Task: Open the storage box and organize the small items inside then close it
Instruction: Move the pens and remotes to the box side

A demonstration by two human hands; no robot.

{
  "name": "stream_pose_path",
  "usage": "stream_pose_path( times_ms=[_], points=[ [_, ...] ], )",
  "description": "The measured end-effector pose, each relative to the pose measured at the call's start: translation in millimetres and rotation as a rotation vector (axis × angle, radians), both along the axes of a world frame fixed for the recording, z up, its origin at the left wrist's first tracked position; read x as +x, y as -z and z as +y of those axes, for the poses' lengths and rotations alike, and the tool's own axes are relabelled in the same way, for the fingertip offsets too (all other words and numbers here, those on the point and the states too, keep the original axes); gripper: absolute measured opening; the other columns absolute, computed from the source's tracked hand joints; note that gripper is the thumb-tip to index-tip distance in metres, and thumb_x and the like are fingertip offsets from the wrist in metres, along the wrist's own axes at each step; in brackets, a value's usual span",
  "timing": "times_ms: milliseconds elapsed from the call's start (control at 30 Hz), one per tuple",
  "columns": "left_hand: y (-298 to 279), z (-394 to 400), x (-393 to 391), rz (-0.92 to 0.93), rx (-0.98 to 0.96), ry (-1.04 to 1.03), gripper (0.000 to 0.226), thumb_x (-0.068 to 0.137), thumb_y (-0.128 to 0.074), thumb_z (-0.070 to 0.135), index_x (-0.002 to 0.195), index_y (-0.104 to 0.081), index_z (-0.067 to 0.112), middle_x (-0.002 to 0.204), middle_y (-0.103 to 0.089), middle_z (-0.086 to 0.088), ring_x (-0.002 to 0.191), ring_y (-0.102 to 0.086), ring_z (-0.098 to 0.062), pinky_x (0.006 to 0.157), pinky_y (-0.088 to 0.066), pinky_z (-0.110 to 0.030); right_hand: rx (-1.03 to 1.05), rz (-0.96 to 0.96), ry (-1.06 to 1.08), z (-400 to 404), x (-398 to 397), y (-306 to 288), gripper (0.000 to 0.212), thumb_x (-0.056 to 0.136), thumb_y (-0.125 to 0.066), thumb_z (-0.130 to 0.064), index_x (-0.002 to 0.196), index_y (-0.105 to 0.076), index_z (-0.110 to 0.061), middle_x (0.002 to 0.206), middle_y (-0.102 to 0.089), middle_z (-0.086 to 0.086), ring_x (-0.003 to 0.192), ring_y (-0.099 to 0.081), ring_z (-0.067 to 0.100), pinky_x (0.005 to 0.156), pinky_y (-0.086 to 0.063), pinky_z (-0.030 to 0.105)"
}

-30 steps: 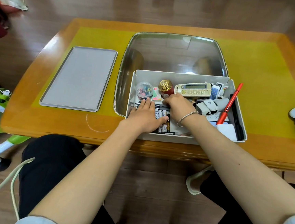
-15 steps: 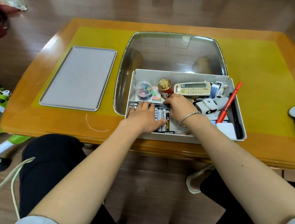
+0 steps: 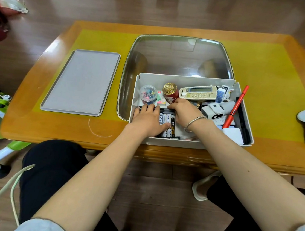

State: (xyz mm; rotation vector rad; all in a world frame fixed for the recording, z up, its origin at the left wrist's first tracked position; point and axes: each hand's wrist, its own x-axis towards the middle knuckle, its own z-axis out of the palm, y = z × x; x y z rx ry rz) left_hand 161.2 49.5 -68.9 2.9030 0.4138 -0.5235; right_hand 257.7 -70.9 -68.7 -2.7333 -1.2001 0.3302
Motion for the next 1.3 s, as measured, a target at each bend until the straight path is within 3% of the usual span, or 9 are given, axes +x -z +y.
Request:
stream_pose_path(
  times_ms=[467,800,967,1100,1167,1233,1300],
  points=[
    [-0.3,1.2,1.1,0.009,0.037,0.039,0.084,0.092,-0.039,0.064,0.153,-0.008,0.016,0.159,-0.012,-0.01,0.146,-0.008,-0.032,0.116,-0.011,-0.048,-0.071,-0.02,-0.077,-2.9,-1.1,-2.3,0.052,0.088,-0.054,-0.007,0.137,-0.046,-0.023,0.126,-0.049,0.011,0.121,-0.043,0.03,0.097,-0.043,0.043],
    [-2.6,3.9,4.5,0.049,0.027,0.046,0.082,0.094,-0.037,0.062,0.154,-0.005,0.016,0.16,-0.009,-0.011,0.145,-0.007,-0.033,0.116,-0.011,-0.049,-0.094,-0.07,-0.077,-2.1,0.1,-5.9,0.046,0.084,-0.053,-0.004,0.129,-0.05,-0.015,0.122,-0.059,0.012,0.112,-0.055,0.031,0.091,-0.047,0.041],
    [-0.8,4.6,0.3,0.022,-0.002,0.065,0.075,0.095,-0.04,0.055,0.154,-0.006,0.023,0.16,-0.01,-0.009,0.146,-0.006,-0.033,0.115,-0.013,-0.049,-0.007,0.017,-0.058,-10.7,-0.8,-12.6,0.047,0.085,-0.053,-0.001,0.13,-0.051,-0.013,0.129,-0.054,0.011,0.12,-0.049,0.028,0.1,-0.042,0.039],
    [-0.2,5.0,-1.1,0.025,-0.005,0.073,0.075,0.095,-0.043,0.052,0.154,-0.007,0.023,0.16,-0.007,-0.01,0.146,-0.004,-0.033,0.116,-0.012,-0.05,0.017,0.112,-0.054,-23.8,-7.5,-26.8,0.014,0.082,-0.067,-0.018,0.096,-0.071,-0.017,0.097,-0.069,0.001,0.092,-0.062,0.019,0.084,-0.048,0.028],
    [-0.3,5.3,-1.7,0.028,-0.018,0.071,0.073,0.097,-0.043,0.049,0.154,-0.007,0.022,0.161,-0.006,-0.01,0.147,-0.004,-0.033,0.116,-0.013,-0.051,-0.033,0.239,-0.072,-29.1,-15.7,-33.4,0.01,0.077,-0.076,-0.026,0.083,-0.072,-0.019,0.081,-0.07,-0.005,0.075,-0.062,0.009,0.073,-0.047,0.022],
    [-0.8,5.1,-1.9,0.03,-0.031,0.068,0.071,0.097,-0.042,0.046,0.154,-0.007,0.022,0.161,-0.005,-0.01,0.147,-0.003,-0.032,0.116,-0.013,-0.051,-0.1,0.311,-0.089,-31.1,-22.3,-35.0,0.009,0.074,-0.078,-0.024,0.08,-0.073,-0.019,0.077,-0.07,-0.006,0.067,-0.06,0.005,0.07,-0.047,0.019],
    [-0.9,5.1,-2.3,0.031,-0.035,0.069,0.07,0.098,-0.043,0.045,0.154,-0.008,0.021,0.161,-0.005,-0.01,0.147,-0.003,-0.032,0.116,-0.013,-0.051,-0.161,0.337,-0.096,-30.0,-25.2,-33.8,0.009,0.076,-0.072,-0.014,0.084,-0.074,-0.018,0.082,-0.072,-0.004,0.073,-0.063,0.007,0.074,-0.05,0.019]
  ],
)
